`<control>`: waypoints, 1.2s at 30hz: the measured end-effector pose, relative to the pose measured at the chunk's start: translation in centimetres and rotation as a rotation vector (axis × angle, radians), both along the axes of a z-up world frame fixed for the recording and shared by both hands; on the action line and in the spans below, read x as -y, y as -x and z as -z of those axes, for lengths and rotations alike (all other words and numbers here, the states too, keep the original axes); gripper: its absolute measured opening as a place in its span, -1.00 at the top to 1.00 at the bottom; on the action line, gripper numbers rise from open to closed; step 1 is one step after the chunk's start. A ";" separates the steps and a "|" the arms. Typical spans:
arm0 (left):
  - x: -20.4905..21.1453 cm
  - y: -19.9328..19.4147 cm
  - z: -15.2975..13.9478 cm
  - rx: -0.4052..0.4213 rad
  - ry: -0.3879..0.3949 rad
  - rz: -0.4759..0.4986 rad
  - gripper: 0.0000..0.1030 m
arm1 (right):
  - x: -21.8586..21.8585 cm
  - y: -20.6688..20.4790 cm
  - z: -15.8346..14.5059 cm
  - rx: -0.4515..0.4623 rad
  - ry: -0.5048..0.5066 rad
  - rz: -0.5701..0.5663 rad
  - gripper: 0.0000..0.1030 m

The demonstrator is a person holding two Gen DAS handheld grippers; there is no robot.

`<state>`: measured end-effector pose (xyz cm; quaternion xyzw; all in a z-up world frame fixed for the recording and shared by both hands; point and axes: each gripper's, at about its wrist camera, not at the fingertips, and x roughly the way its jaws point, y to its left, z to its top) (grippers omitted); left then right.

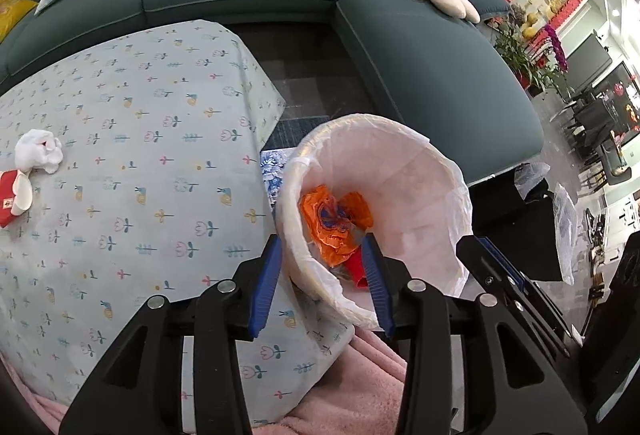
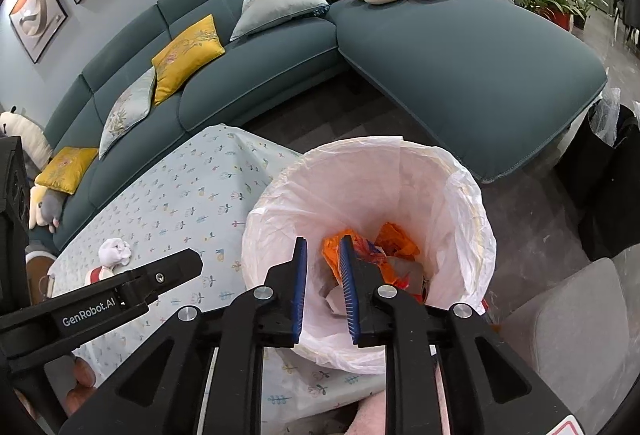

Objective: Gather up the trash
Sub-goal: 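Carry the orange bag and red envelope over the wastebasket and open both tools, then move both tools back toward the last paper cup and white glove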

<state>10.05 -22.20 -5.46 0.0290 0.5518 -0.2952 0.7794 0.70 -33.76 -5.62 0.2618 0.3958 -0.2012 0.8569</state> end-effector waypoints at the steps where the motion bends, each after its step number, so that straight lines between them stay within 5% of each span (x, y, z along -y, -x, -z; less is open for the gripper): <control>1: -0.3 -0.1 0.0 0.001 0.001 -0.007 0.23 | -0.1 -0.1 -0.1 0.000 0.002 -0.004 0.64; 22: -8.7 -3.2 0.2 0.006 -0.022 -0.157 0.23 | -6.6 -4.0 -1.5 -0.012 0.048 -0.117 0.10; 36: -18.8 -6.6 1.3 0.045 -0.105 -0.331 -0.25 | -13.5 -8.7 -1.3 -0.038 0.063 -0.243 -0.04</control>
